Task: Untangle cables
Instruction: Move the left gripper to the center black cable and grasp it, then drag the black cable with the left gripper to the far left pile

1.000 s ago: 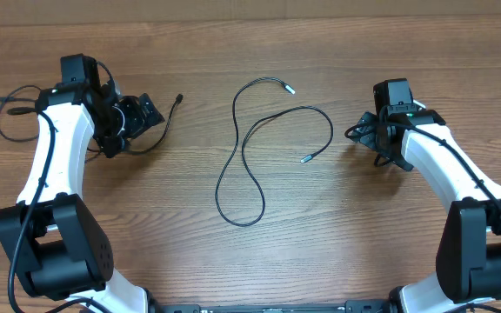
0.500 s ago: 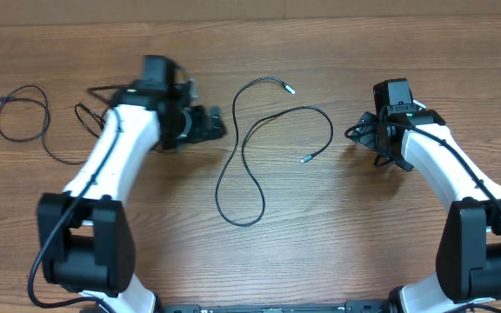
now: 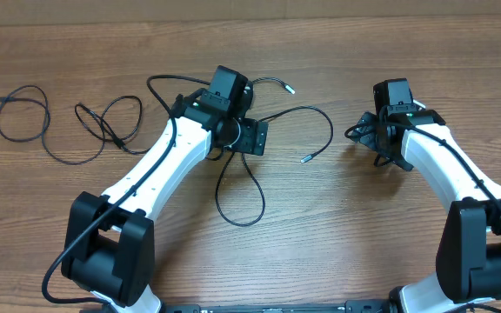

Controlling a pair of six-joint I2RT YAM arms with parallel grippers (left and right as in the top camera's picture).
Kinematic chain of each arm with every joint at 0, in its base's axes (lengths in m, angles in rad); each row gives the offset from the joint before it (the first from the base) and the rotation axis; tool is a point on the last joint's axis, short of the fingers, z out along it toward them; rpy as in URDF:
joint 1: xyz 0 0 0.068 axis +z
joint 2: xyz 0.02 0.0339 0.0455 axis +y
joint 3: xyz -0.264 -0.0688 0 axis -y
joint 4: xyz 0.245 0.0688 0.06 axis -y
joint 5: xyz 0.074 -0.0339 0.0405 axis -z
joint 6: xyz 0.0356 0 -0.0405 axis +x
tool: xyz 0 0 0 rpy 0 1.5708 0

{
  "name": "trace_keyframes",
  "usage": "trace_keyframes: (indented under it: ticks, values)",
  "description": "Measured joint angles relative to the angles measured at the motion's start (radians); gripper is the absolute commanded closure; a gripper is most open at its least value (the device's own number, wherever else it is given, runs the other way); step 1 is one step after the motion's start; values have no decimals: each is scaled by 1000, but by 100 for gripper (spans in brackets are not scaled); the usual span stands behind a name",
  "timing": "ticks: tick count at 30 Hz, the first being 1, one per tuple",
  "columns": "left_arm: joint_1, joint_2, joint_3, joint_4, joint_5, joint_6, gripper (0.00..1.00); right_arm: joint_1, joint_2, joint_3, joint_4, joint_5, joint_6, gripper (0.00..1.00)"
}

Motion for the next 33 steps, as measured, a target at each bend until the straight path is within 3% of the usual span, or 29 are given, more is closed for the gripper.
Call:
trace_keyframes:
  ticks: [1, 3, 7, 8, 12, 17, 31, 33]
  values:
    - [-5, 0, 0, 5, -3, 1, 58, 0, 0, 0, 0, 0, 0, 0]
    - [-6, 0, 0, 16, -11, 1, 68, 0, 0, 0, 0, 0, 0, 0]
    - [-9, 1, -1, 31, -42, 6, 72, 0, 0, 0, 0, 0, 0, 0]
    - [-9, 2, -1, 36, -49, 7, 72, 0, 0, 0, 0, 0, 0, 0]
    - [-9, 17, -1, 60, -72, 14, 56, 0, 0, 0, 0, 0, 0, 0]
    - [-10, 62, -1, 66, -83, 11, 51, 0, 0, 0, 0, 0, 0, 0]
    - [-11, 231, -1, 87, -156, 10, 57, 0, 0, 0, 0, 1, 0, 0]
    - [-11, 248, -2, 98, -179, 7, 64, 0, 0, 0, 0, 1, 0, 0]
